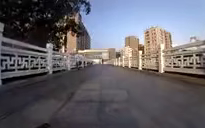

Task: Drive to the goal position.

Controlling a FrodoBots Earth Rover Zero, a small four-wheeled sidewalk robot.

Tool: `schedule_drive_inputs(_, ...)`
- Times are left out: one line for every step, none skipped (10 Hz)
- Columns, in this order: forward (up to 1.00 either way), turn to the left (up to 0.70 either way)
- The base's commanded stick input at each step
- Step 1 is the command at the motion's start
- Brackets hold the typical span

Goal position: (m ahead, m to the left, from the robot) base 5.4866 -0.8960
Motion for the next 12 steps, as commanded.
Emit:
schedule_drive_inputs(0.45, 0.0)
schedule_drive_inputs(0.45, 0.0)
schedule_drive_inputs(0.45, 0.0)
schedule_drive_inputs(0.45, 0.0)
schedule_drive_inputs(0.45, 0.0)
schedule_drive_inputs(0.45, 0.0)
schedule_drive_inputs(0.45, 0.0)
schedule_drive_inputs(0.45, 0.0)
schedule_drive_inputs(0.45, 0.0)
schedule_drive_inputs(0.45, 0.0)
schedule_drive_inputs(0.45, 0.0)
schedule_drive_inputs(0.45, 0.0)
